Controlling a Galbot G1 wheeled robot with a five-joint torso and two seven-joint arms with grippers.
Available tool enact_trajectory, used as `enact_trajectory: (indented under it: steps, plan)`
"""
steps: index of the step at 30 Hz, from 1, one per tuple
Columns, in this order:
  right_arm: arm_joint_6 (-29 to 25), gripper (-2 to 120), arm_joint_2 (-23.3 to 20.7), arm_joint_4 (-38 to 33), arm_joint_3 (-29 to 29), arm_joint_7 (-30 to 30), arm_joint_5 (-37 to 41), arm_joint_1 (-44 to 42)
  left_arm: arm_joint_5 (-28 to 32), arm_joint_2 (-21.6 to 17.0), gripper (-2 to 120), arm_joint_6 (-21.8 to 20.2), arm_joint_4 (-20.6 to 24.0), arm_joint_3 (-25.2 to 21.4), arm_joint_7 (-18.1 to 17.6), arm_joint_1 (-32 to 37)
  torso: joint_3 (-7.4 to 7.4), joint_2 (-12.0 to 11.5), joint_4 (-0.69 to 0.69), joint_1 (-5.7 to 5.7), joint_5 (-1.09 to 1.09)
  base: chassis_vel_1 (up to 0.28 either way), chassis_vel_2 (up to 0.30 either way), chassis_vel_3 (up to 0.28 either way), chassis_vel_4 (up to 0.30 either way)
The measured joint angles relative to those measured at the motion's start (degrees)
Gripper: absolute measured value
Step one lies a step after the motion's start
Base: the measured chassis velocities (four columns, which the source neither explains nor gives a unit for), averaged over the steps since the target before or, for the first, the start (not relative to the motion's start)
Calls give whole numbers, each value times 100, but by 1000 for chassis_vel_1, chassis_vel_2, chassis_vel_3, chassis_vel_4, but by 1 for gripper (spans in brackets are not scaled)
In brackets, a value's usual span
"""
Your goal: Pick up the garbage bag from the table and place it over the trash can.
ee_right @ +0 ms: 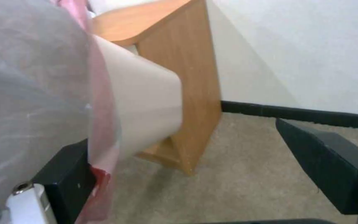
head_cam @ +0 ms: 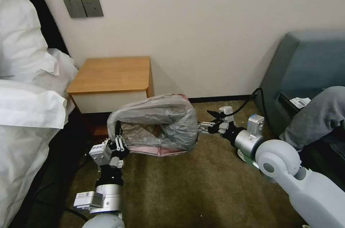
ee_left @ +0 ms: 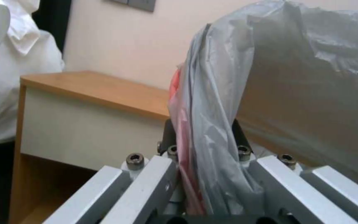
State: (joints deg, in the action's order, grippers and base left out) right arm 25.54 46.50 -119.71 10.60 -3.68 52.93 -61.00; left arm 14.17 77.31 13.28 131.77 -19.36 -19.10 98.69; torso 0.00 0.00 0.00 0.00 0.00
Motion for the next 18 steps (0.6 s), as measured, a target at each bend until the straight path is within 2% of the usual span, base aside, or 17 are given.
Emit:
enact_trajectory:
  steps: [12, 18]
  plan:
    - [-172, 100, -94, 232, 236, -29, -435, -44, 9, 4, 6, -1, -61, 2, -15, -73, 0, 0, 0, 0, 0, 0, 0, 0, 0]
    - [-186, 100, -94, 257, 232, -82, -355, -30, 45, 11, 6, -24, -97, 15, -19, -143, 0, 0, 0, 0, -1, 0, 0, 0, 0]
